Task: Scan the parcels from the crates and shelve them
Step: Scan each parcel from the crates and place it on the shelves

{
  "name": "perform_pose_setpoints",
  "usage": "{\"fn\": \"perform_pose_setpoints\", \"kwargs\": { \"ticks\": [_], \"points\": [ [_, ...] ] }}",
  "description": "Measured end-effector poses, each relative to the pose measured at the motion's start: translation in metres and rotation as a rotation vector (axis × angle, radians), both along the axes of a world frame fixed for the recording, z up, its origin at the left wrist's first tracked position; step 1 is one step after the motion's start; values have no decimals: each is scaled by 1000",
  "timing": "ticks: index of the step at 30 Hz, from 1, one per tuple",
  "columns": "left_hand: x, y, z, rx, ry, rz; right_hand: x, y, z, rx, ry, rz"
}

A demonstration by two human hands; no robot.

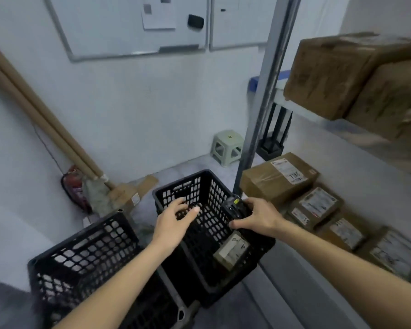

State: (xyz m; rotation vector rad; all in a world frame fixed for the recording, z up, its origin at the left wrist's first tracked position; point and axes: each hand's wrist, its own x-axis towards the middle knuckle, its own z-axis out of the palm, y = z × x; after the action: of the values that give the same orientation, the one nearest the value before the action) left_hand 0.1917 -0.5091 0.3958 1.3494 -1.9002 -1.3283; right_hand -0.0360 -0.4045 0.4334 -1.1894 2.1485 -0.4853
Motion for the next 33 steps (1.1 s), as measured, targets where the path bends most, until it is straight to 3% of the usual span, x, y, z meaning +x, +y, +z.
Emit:
{"fn": "perform_pose_setpoints", "kwargs": {
  "ticks": [10, 17, 26, 33],
  "points": [
    [-83, -78, -186, 199, -127, -96, -67, -73, -168, 151, -80, -92],
    [-115, -83, -290, 335, -295, -176, -98, -100, -261, 396, -100, -106],
    [-149, -64, -351, 470, -405, -129, -120, -105, -335, 490, -110, -101],
    [-157, -50, -378, 732, -416, -24, -131, -105, -353, 500, -133, -116]
  ]
}}
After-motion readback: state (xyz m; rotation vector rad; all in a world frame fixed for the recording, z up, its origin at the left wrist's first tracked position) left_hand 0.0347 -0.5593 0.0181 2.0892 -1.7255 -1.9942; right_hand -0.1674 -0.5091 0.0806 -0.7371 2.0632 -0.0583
